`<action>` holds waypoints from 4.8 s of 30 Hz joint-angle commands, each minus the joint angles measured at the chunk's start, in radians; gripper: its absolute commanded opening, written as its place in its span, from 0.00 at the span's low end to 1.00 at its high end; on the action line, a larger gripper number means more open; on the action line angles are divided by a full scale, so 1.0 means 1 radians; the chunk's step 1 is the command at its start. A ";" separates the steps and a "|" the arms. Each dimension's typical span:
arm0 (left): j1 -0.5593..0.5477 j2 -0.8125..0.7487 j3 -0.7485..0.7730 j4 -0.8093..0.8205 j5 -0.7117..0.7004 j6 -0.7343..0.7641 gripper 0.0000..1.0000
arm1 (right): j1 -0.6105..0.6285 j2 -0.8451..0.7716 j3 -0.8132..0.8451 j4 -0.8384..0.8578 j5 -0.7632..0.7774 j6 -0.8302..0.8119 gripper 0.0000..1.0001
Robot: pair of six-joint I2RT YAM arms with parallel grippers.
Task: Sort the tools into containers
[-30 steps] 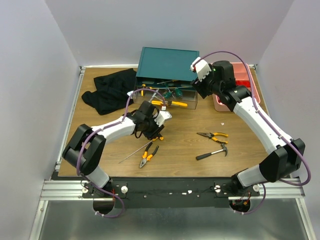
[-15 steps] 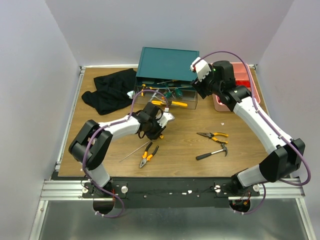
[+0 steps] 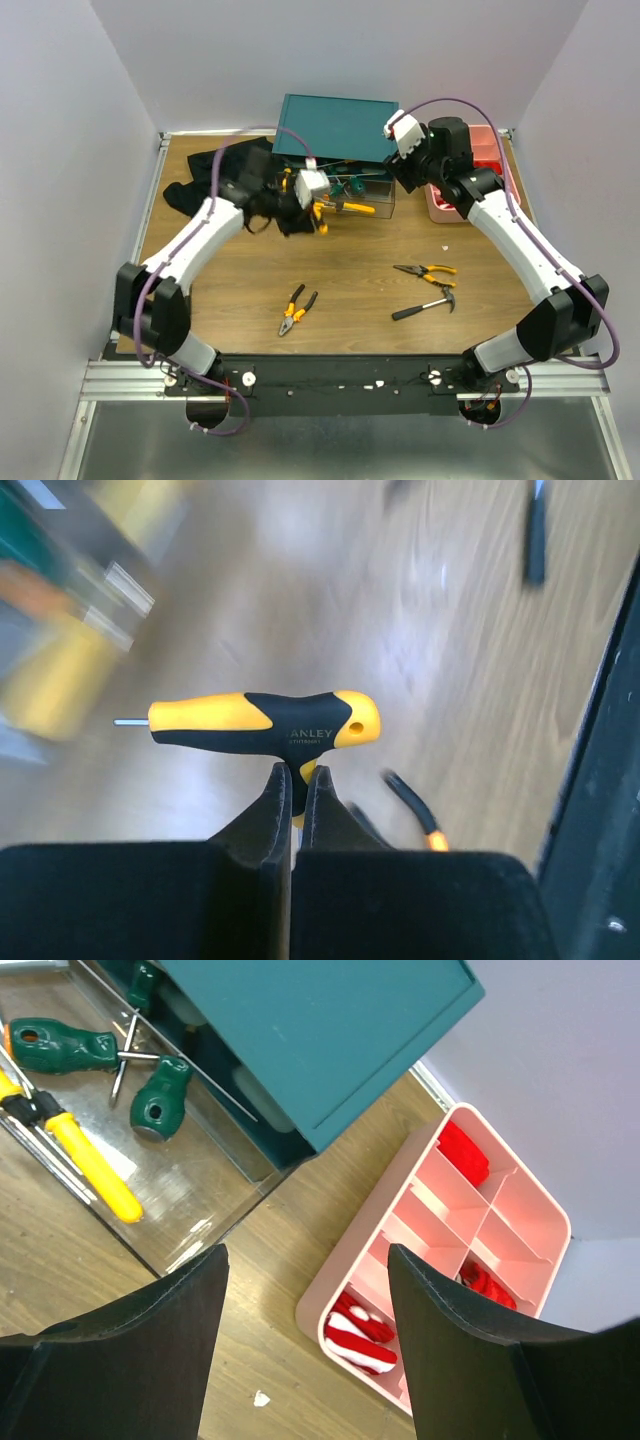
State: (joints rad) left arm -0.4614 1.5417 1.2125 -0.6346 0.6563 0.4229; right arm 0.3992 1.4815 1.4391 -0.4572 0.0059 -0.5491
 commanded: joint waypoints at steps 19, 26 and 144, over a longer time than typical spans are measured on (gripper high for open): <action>0.044 0.526 1.159 -0.091 0.252 0.137 0.00 | -0.054 -0.001 0.006 0.041 0.043 -0.029 0.73; -0.005 0.583 1.194 -0.345 0.203 0.358 0.00 | -0.092 -0.020 -0.014 0.049 0.063 -0.023 0.73; 0.452 -0.218 -0.291 0.550 -0.078 -0.750 0.45 | 0.133 0.806 0.383 0.224 -0.231 -0.292 0.75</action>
State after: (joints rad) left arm -0.0139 1.3437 0.9321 -0.0959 0.5438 -0.3367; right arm 0.5293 2.1971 1.7348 -0.2558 -0.2810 -0.8249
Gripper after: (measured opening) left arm 0.449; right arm 0.745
